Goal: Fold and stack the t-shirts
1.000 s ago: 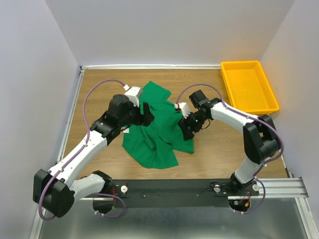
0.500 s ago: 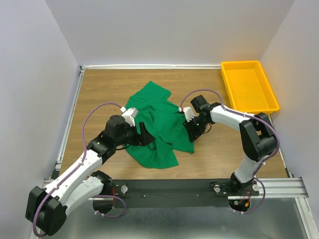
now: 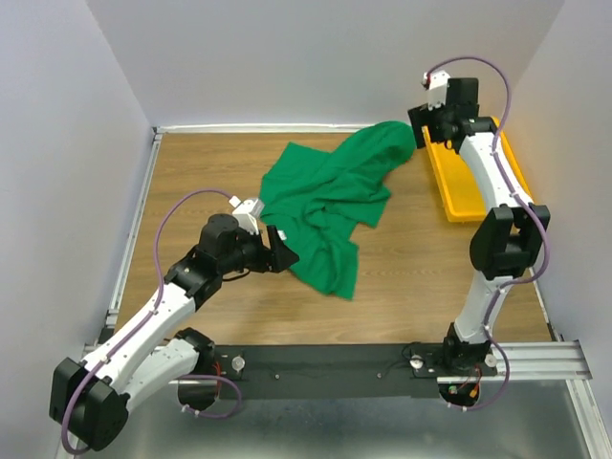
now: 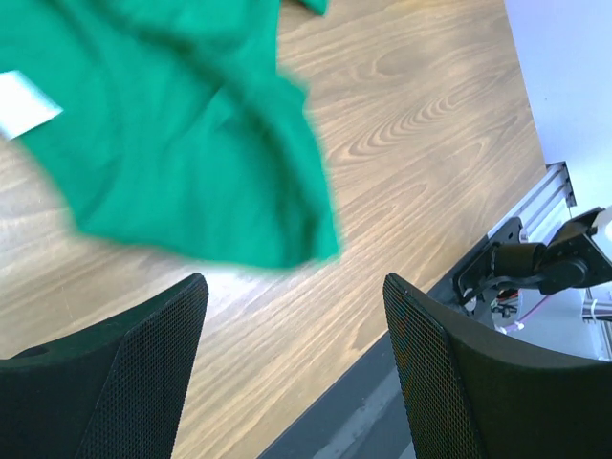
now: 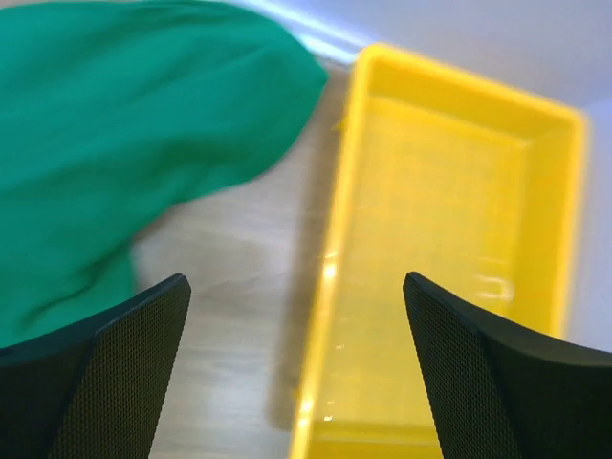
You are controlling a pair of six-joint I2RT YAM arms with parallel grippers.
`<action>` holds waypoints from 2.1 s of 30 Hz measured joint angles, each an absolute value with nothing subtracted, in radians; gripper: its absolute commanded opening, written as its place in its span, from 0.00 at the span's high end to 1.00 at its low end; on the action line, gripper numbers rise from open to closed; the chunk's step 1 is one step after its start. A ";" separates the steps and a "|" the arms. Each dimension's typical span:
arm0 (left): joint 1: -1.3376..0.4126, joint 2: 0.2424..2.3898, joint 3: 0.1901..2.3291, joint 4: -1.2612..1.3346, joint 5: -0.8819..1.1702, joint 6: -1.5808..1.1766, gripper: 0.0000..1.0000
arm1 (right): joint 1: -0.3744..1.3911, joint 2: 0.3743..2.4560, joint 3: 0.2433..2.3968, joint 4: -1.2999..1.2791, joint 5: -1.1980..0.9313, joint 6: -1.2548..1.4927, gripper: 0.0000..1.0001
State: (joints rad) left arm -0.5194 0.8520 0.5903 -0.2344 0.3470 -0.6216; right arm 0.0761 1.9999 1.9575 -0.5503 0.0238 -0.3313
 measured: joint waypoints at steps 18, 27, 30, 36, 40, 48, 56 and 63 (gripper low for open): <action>-0.532 1.048 0.700 -0.197 0.339 -0.575 0.18 | 0.162 1.859 1.339 -0.647 -0.461 -0.348 0.19; -0.532 1.025 0.692 -0.184 0.320 -0.588 0.18 | 0.217 2.071 1.519 -0.620 -0.364 -0.324 0.52; -0.532 1.000 0.680 -0.180 0.314 -0.595 0.18 | 0.218 2.080 1.523 -0.614 -0.322 -0.329 0.82; -0.532 0.987 0.669 -0.181 0.294 -0.601 0.18 | 0.218 2.045 1.465 -0.580 -0.274 -0.361 1.00; -0.532 0.983 0.680 -0.207 0.256 -0.597 0.18 | 0.193 1.814 1.268 -0.656 -0.246 -0.505 1.00; -0.498 1.028 0.707 -0.189 0.199 -0.600 0.16 | -0.109 1.065 0.911 -0.965 -0.171 -0.902 0.28; -0.353 1.554 1.125 -0.176 0.186 -0.563 0.18 | -0.112 1.279 1.029 -0.945 -0.271 -0.728 0.16; -0.270 2.047 1.714 -0.319 0.143 -0.505 0.26 | -0.110 1.498 1.194 -0.901 -0.493 -0.574 0.16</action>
State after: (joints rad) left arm -0.2703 2.0472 1.7142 -0.3195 0.1429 -0.5045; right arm -0.1104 1.4979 1.1938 -0.9009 -0.4931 -0.5739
